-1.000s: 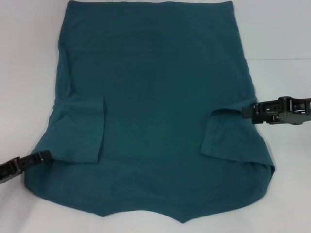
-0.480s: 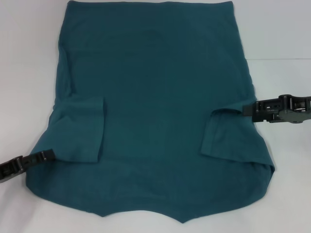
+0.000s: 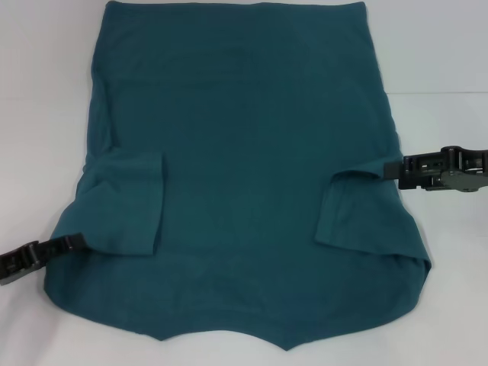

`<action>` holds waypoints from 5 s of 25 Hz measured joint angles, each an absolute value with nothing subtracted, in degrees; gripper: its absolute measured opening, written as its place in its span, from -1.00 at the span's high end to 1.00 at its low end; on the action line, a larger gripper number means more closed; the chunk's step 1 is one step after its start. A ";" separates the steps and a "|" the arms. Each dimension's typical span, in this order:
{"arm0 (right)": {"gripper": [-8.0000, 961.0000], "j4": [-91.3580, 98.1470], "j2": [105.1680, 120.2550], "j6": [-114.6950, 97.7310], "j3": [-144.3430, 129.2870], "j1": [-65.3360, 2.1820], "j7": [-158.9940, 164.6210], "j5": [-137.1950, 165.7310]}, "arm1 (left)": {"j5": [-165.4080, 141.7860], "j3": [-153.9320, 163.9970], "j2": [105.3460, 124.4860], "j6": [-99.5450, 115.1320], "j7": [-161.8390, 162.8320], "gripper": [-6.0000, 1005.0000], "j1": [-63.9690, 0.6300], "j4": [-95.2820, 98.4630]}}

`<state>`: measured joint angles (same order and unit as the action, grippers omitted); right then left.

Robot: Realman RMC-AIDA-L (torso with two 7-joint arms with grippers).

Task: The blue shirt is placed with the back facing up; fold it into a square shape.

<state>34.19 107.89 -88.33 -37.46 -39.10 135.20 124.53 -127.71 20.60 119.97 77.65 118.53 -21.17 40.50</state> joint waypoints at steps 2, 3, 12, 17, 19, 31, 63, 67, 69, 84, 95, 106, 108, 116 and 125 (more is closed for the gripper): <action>-0.25 34.19 107.86 -88.36 -37.24 -39.01 135.13 124.53 | -127.62 20.45 119.93 77.50 119.01 -0.40 -21.17 40.55; -0.25 34.19 107.86 -88.41 -37.15 -38.94 135.05 124.53 | -127.59 20.27 119.89 77.45 119.14 -0.38 -21.17 40.56; -0.25 34.19 107.71 -88.62 -37.00 -38.51 134.67 124.54 | -127.69 20.57 119.84 76.70 119.70 0.11 -21.22 40.61; -0.25 34.19 107.66 -88.74 -37.00 -38.39 134.65 124.54 | -127.74 20.57 119.93 76.64 119.74 0.50 -21.38 40.61; -0.25 34.15 107.66 -88.76 -37.06 -38.35 134.65 124.58 | -127.75 20.57 119.91 76.64 119.79 0.65 -21.42 40.61; -0.25 34.26 105.07 -92.96 -37.62 -35.75 133.72 125.68 | -126.11 19.59 118.80 84.38 122.65 0.94 -23.26 41.12; -0.11 35.24 108.27 -86.15 -38.41 -36.94 133.84 141.49 | -125.59 19.72 118.82 82.05 123.97 0.95 -24.54 40.60; -0.09 35.41 108.52 -85.13 -39.82 -37.04 133.78 141.54 | -125.59 19.70 118.85 81.96 123.98 0.95 -24.54 40.58; -0.08 35.47 108.71 -84.62 -40.23 -37.13 133.66 141.55 | -125.59 19.68 118.92 81.75 123.99 0.95 -24.65 40.40; 0.00 34.94 111.19 -81.29 -44.86 -38.90 134.17 141.60 | -125.59 19.69 118.91 81.20 124.02 0.95 -24.70 39.99; 0.06 34.80 112.80 -82.56 -46.40 -40.84 134.39 141.40 | -124.91 19.60 118.91 81.20 124.00 0.94 -24.70 39.99; 0.11 35.01 112.78 -84.02 -47.14 -40.82 133.06 141.44 | -124.62 19.60 118.91 81.21 123.90 0.94 -24.70 39.99; 0.22 35.10 112.77 -84.03 -47.20 -40.73 133.06 141.46 | -124.62 19.60 118.91 81.21 123.89 0.94 -24.70 39.99; 0.83 35.45 112.51 -84.62 -46.77 -40.27 133.06 141.24 | -124.20 19.60 119.00 81.66 123.76 0.94 -24.70 39.99; 0.92 38.13 111.39 -91.10 -43.79 -39.02 132.85 141.04 | -124.61 19.79 118.12 87.48 123.77 0.95 -24.21 41.52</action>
<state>38.13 111.39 -91.10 -43.79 -39.02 132.85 141.04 -124.61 19.79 118.12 87.48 123.77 -24.21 41.52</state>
